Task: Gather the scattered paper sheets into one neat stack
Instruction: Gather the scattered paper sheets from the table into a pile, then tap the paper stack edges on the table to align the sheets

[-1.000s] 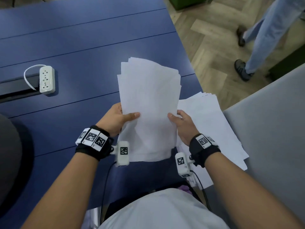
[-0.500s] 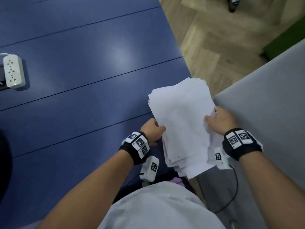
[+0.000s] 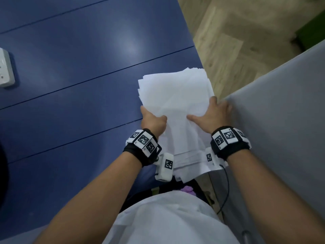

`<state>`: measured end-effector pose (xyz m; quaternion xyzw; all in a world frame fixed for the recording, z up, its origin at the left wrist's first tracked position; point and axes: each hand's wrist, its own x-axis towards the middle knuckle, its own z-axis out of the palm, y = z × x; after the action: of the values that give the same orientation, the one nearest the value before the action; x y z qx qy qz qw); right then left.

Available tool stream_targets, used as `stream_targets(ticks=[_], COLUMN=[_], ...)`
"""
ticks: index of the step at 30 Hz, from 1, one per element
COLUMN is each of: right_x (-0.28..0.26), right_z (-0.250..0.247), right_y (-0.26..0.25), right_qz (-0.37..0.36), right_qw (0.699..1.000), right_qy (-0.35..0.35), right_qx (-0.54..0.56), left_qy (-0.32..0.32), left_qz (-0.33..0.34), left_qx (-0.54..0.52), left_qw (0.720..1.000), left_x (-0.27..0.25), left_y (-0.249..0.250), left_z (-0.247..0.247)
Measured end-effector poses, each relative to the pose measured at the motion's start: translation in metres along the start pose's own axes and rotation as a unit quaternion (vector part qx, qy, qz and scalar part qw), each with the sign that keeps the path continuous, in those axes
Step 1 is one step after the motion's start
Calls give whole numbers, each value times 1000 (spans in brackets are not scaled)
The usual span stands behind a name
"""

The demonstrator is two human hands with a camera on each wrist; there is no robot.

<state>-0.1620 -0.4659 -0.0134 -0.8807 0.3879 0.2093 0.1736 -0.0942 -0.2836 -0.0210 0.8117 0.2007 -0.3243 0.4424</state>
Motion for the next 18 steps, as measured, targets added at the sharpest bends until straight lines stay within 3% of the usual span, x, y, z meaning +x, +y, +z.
stream_targets(ticks=[5, 9, 12, 15, 18], right_x=[3, -9, -16, -16, -28], right_z=[1, 14, 24, 29, 37], right_y=[-46, -89, -106, -118, -145], right_qz=[-44, -120, -122, -100, -102], right_qw=[997, 981, 981, 987, 983], right_qy=[-44, -78, -75, -84, -130], right_qx=[37, 131, 134, 99, 77], left_qy=[63, 170, 217, 213, 150], left_qz=[-12, -46, -55, -88, -130], left_qx=[53, 152, 149, 154, 149], left_qw=[997, 973, 963, 961, 969], left_x=[34, 50, 52, 51, 43], left_y=[5, 2, -17, -37, -39], left_z=[-42, -89, -126, -152, -149])
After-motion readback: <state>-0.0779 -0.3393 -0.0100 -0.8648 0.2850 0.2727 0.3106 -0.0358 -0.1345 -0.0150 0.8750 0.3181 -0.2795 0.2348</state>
